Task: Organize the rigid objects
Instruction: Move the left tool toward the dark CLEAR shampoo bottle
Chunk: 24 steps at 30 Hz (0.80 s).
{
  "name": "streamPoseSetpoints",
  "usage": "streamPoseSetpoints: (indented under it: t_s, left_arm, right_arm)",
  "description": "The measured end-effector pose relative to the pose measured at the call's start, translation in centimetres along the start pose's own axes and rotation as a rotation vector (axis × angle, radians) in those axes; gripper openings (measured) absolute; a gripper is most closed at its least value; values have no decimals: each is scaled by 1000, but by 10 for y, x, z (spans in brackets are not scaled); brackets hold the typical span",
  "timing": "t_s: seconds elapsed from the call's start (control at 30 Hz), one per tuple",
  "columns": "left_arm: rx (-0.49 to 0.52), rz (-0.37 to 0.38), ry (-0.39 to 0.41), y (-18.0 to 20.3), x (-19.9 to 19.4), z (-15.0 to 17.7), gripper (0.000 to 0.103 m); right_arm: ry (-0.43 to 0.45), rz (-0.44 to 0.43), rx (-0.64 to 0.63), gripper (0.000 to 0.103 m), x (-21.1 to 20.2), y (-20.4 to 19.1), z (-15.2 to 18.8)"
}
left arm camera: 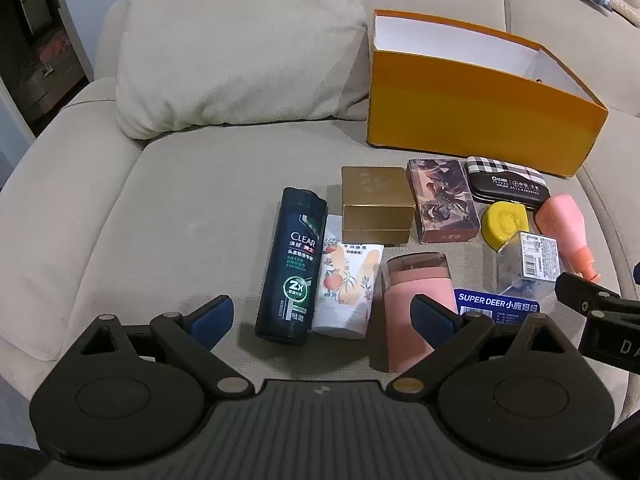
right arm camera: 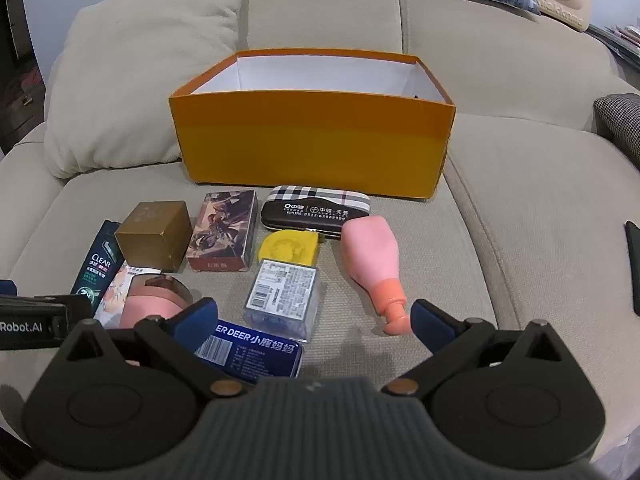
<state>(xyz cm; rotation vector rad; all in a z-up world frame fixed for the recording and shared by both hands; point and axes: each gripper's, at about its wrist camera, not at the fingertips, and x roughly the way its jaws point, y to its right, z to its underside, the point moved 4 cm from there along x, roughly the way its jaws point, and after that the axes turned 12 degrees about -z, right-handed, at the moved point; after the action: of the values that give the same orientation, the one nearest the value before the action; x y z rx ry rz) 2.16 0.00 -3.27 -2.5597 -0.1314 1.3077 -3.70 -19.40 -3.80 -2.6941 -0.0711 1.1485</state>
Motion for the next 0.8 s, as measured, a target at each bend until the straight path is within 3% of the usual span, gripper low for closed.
streamPoseSetpoints:
  t_s: [0.8]
  left_arm:
    - [-15,3,-39,-2,9,3,103]
  right_arm:
    - [-4,-8,12,102,0,2,0]
